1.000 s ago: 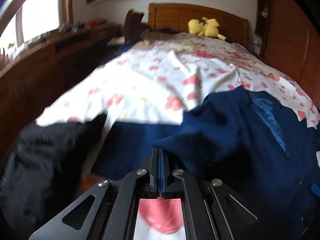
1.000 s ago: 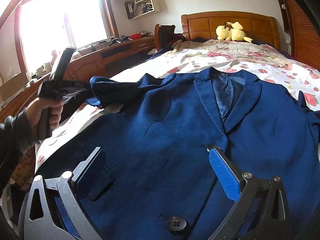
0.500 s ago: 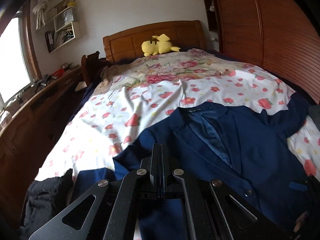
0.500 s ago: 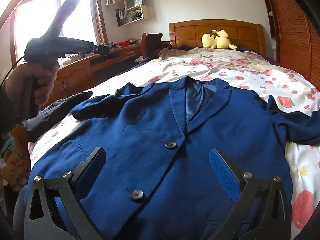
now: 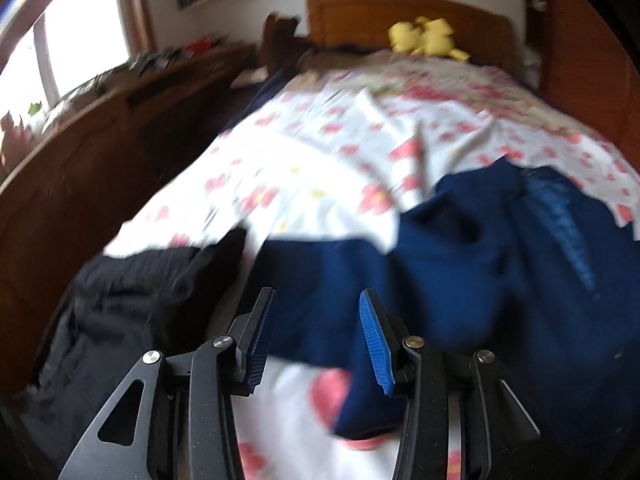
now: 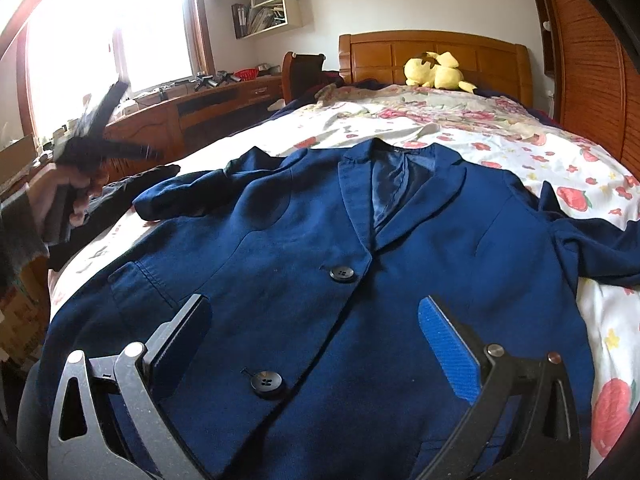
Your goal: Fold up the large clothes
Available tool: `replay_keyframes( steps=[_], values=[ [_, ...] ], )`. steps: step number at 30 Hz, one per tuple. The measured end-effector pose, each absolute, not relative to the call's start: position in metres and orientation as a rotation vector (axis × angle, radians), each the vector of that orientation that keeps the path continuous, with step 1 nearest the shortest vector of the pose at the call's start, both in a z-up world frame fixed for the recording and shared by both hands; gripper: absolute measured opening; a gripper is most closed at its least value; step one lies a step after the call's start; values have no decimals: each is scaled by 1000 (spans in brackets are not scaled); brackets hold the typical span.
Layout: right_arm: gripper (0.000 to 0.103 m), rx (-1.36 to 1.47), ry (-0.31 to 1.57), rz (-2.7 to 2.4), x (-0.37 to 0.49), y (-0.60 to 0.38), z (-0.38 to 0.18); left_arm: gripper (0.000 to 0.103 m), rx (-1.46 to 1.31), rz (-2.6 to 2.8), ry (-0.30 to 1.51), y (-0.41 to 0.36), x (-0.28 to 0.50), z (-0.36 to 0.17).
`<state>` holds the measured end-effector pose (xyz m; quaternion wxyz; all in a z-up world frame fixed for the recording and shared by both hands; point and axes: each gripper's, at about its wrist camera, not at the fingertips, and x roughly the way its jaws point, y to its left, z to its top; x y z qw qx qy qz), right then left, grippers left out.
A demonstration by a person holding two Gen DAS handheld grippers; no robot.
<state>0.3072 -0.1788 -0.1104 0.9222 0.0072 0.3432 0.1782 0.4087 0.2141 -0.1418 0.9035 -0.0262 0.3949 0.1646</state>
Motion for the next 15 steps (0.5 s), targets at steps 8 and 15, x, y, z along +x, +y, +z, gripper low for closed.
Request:
replay_keyframes(
  steps=[8,15],
  values=[
    [103,19,722,375,311,-175,-114,47,-225,348,926,258,429,-201],
    [103,28,726,378,311,-176,-115,56,-291,394,914,256,439,-203]
  ],
)
